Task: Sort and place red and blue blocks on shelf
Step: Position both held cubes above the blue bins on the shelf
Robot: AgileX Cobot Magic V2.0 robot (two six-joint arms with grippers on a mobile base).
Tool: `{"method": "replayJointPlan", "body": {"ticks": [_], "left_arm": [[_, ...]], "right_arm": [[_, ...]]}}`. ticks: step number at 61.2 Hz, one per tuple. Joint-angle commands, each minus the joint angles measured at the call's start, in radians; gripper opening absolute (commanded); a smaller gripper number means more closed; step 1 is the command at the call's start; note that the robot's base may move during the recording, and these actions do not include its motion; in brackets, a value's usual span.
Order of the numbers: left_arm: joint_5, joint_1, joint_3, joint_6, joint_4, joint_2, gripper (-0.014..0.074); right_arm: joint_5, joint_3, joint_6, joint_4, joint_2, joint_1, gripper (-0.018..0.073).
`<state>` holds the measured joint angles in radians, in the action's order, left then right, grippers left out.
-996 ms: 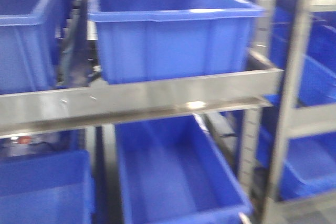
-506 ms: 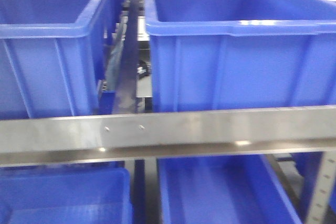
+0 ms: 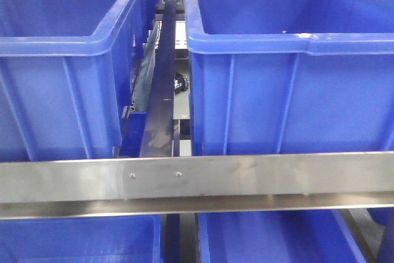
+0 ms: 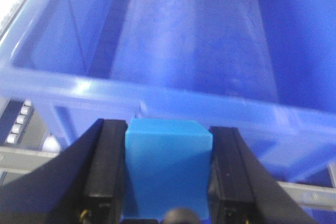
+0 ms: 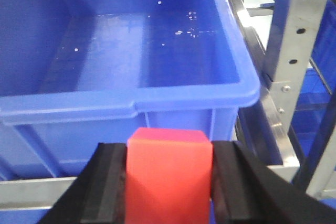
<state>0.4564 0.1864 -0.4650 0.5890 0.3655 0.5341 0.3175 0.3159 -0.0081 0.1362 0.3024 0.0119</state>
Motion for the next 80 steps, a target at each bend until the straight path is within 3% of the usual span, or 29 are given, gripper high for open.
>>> {"method": "replayJointPlan", "body": {"ticks": [1,80], "left_arm": [[-0.067,-0.001,-0.029,0.004,0.014,0.001,0.0122],[-0.067,-0.001,-0.029,0.004,0.014,0.001,0.0122]], "right_arm": [[-0.081,0.032,-0.003,-0.007,0.005,-0.005,0.0049],[-0.081,0.032,-0.003,-0.007,0.005,-0.005,0.0049]]}}
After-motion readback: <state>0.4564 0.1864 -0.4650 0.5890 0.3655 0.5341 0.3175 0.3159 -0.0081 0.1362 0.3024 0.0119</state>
